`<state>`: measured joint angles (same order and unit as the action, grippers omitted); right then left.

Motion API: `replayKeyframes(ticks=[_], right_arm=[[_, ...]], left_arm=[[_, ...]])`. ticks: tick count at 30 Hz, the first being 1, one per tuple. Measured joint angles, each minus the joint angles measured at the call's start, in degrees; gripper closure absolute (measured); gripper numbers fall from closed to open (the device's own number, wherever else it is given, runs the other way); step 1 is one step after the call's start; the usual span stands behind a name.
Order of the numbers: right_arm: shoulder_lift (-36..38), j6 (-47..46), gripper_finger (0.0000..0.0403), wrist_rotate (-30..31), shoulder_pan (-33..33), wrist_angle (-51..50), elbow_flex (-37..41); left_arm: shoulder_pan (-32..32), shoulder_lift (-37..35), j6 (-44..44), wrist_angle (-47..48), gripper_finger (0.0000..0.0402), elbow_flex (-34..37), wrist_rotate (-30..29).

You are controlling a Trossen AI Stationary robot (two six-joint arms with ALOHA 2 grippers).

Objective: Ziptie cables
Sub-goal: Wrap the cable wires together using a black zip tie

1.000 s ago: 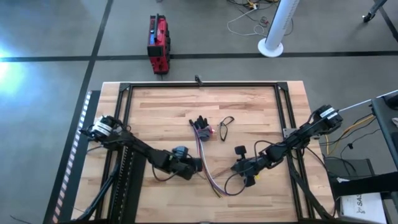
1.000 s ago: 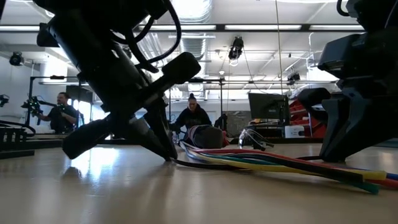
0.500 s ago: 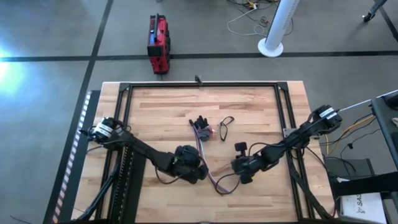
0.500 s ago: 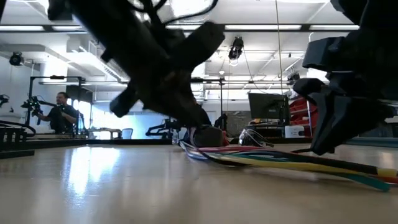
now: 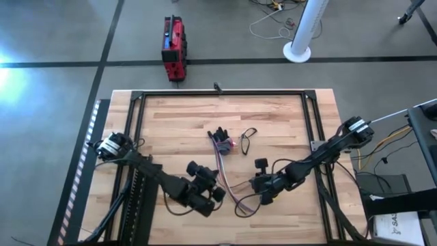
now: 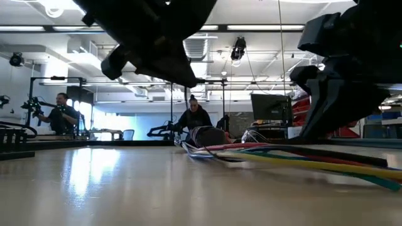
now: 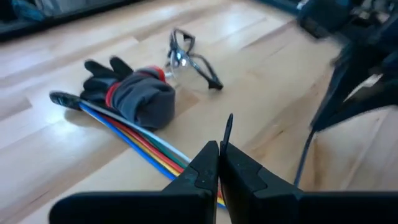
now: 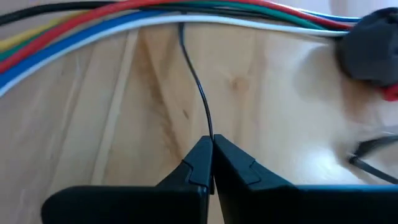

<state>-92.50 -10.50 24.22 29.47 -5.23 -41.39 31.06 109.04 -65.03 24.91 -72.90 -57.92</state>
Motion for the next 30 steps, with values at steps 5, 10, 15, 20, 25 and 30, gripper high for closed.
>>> replayKeyframes(ticks=[5, 10, 15, 20, 25, 30], right_arm=[[-4.0, -2.8, 0.0403, -0.1, 0.0, 5.1, 0.2], [-5.4, -13.2, 0.0403, -0.2, -0.4, 5.3, -1.3], [-3.3, -19.6, 0.0390, -1.7, -1.1, 2.2, -2.0], [-2.1, -26.1, 0.0346, -5.3, -2.6, -2.3, -2.7], [-1.8, -29.8, 0.0308, -10.4, -3.2, -2.5, -3.4], [-0.8, -39.8, 0.0280, -15.2, -3.3, -7.6, -6.5]], left_arm=[[2.8, 1.4, 3.6, -6.4, 0.0402, 2.5, -3.1], [3.8, 3.8, 6.1, -9.1, 0.0402, 3.2, -3.1], [4.0, 6.0, 7.2, -9.2, 0.0402, 2.5, -3.0], [4.0, 6.1, 7.5, -9.5, 0.0402, 2.5, -2.7], [3.7, 5.7, 7.4, -11.5, 0.0402, 2.4, -2.6], [3.6, 5.7, 7.4, -14.6, 0.0402, 2.4, -2.2]])
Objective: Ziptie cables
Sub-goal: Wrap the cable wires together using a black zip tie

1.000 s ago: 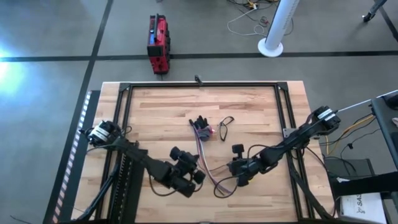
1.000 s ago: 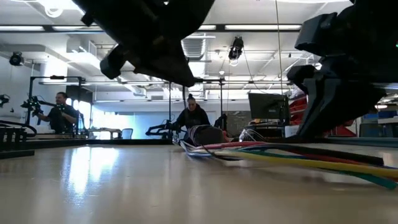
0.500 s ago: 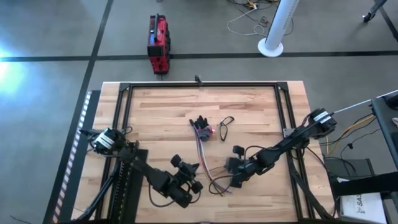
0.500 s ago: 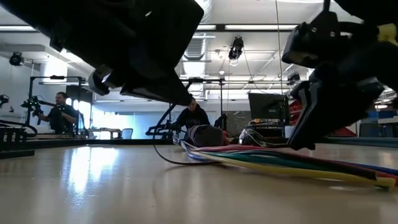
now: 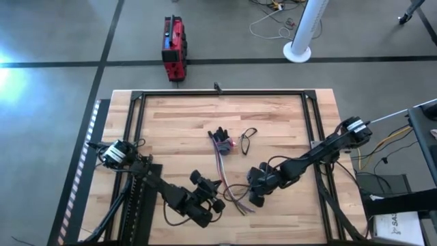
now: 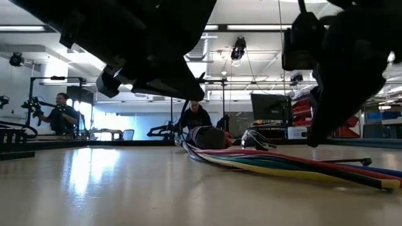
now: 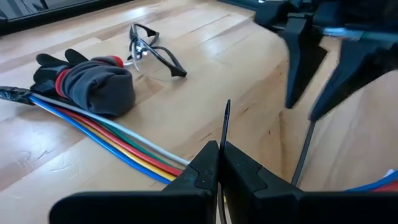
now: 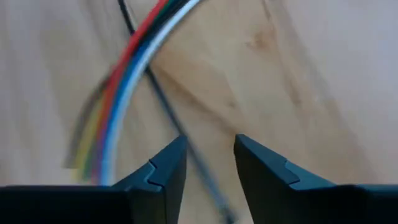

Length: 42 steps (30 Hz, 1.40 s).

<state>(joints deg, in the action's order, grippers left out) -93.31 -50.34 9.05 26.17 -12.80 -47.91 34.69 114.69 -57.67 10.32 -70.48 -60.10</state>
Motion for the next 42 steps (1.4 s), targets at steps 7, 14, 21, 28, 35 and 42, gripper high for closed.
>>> replayKeyframes(ticks=[7, 14, 21, 28, 35, 42], right_arm=[[1.3, -22.2, 0.0273, -6.4, 2.4, -3.9, -4.8], [-1.4, -52.9, 0.0294, 1.4, 4.6, -7.3, -4.4], [-5.6, -69.3, 0.0290, -0.8, 4.9, -7.9, -5.1], [-5.8, -70.4, 0.0272, -1.1, 4.9, -7.9, -7.7], [-6.3, -71.5, 0.0277, -1.5, 6.7, -8.2, -10.1], [-9.8, -76.1, 0.0293, -1.6, 8.1, -10.0, -10.0]], left_arm=[[0.0, 0.0, 0.2, -0.3, 0.0402, 0.0, 0.1], [-0.1, 0.0, 3.4, -0.8, 0.0402, 0.0, 0.1], [-0.2, 0.0, 6.8, -0.7, 0.0402, 0.0, 0.1], [-0.7, 0.0, 7.7, -1.0, 0.0402, 0.0, -0.2], [-1.0, 0.0, 8.1, -1.1, 0.0402, 0.0, -0.3], [-1.0, 0.0, 7.8, -1.2, 0.0402, 0.0, 0.1]])
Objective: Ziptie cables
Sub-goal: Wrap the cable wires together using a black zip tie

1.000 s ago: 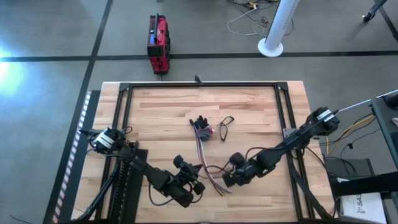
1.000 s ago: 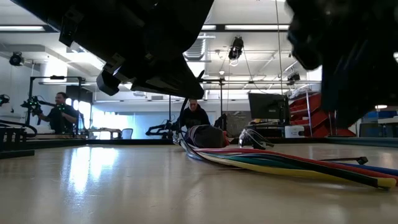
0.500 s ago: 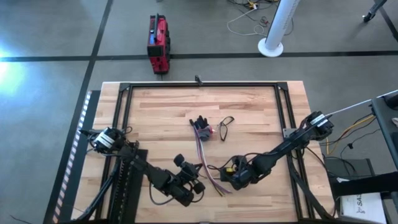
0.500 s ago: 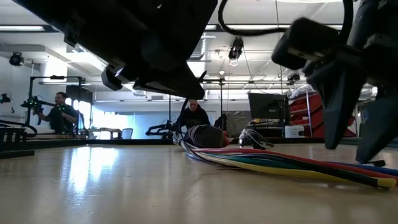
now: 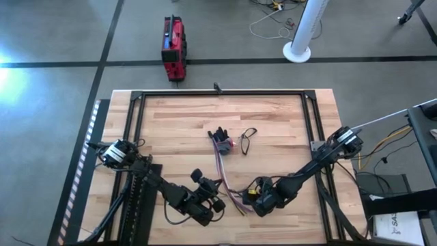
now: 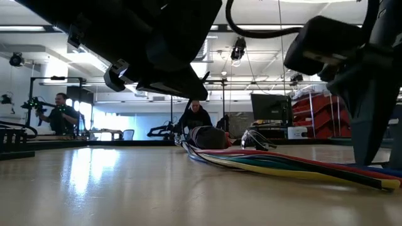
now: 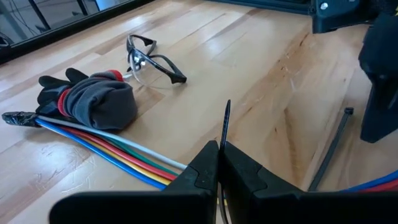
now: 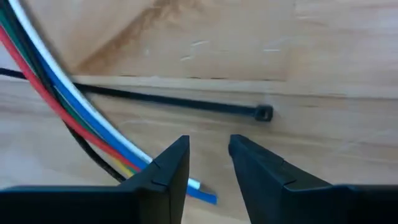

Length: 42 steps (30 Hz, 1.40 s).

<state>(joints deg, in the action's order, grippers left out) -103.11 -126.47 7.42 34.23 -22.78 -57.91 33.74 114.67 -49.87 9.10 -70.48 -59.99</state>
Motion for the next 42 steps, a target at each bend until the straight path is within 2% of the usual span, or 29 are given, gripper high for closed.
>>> replayKeyframes(ticks=[8, 14, 21, 27, 32, 42], right_arm=[[0.8, 1.9, 0.0296, 1.1, -2.9, -6.8, 0.0], [1.0, 5.0, 0.0281, 0.7, -5.2, -7.5, 0.0], [1.5, 6.1, 0.0270, 4.9, -6.6, -7.4, 0.1], [1.6, 6.5, 0.0265, 5.3, -8.1, -6.2, 0.2], [1.6, 8.9, 0.0273, 8.1, -8.5, -1.5, 0.2], [1.5, 8.7, 0.0292, 8.5, -8.4, 0.1, 0.2]], left_arm=[[0.0, 0.0, -0.1, -0.1, 0.0402, 0.0, 0.7], [0.0, 0.0, -0.1, -0.2, 0.0402, 0.0, 1.0], [0.0, 0.0, -0.1, -0.3, 0.0402, 0.0, 1.0], [0.0, 0.0, -0.1, -0.3, 0.0402, 0.0, 1.0], [0.0, 0.0, 0.1, -0.4, 0.0402, 0.0, 1.0], [0.0, 0.0, 0.1, -0.5, 0.0402, 0.0, 1.0]])
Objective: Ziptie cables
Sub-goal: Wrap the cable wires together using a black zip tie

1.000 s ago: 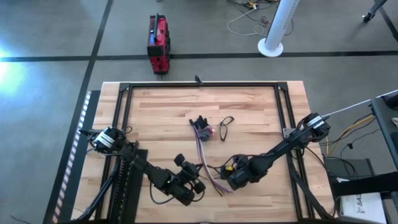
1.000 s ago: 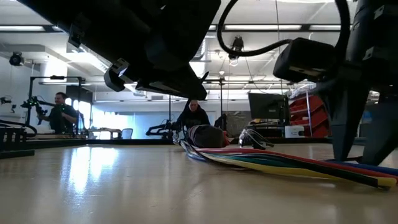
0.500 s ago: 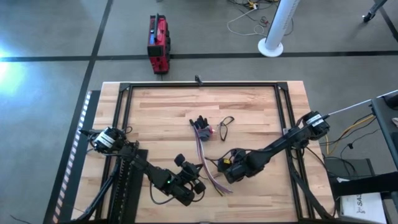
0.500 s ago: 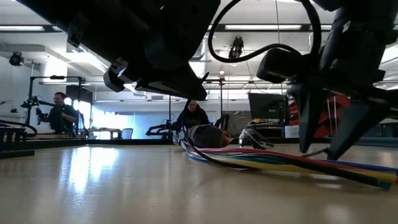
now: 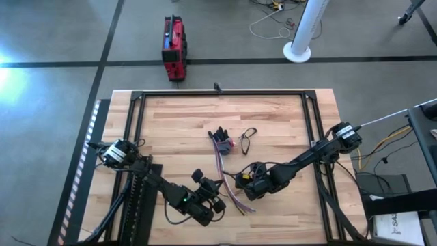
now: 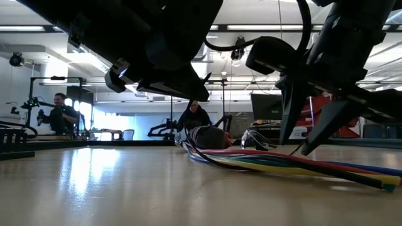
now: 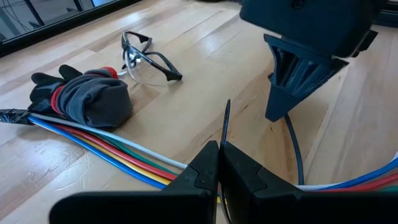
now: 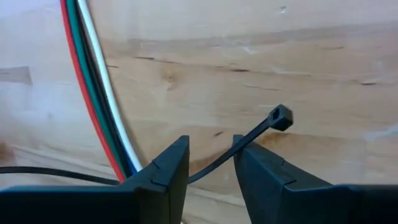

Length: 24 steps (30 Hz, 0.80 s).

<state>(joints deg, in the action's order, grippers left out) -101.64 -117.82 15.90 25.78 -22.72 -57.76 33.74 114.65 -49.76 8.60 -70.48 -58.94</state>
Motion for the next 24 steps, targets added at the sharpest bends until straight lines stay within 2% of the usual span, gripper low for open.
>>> replayKeyframes(ticks=[5, 12, 16, 20, 24], right_arm=[[-0.1, 0.9, 0.0312, 0.4, 0.0, 0.9, 0.0], [-0.1, 3.5, 0.0368, 2.3, 0.3, 0.8, 0.0], [-0.1, 8.1, 0.0398, 6.2, 0.8, 0.8, 0.0], [-0.1, 13.5, 0.0400, 10.1, 1.1, 0.8, 0.0], [-0.9, 21.3, 0.0402, 17.2, 2.3, 1.3, -0.1]], left_arm=[[0.0, 0.0, 0.0, 0.0, 0.0402, 0.0, 0.0], [0.0, 0.0, -0.2, 0.0, 0.0402, 0.0, 0.0], [0.0, 0.0, -0.2, 0.0, 0.0402, 0.0, 0.0], [0.0, 0.0, -0.2, 0.0, 0.0402, 0.0, 0.0], [0.0, -0.3, -0.8, 3.6, 0.0402, 0.0, 0.6]])
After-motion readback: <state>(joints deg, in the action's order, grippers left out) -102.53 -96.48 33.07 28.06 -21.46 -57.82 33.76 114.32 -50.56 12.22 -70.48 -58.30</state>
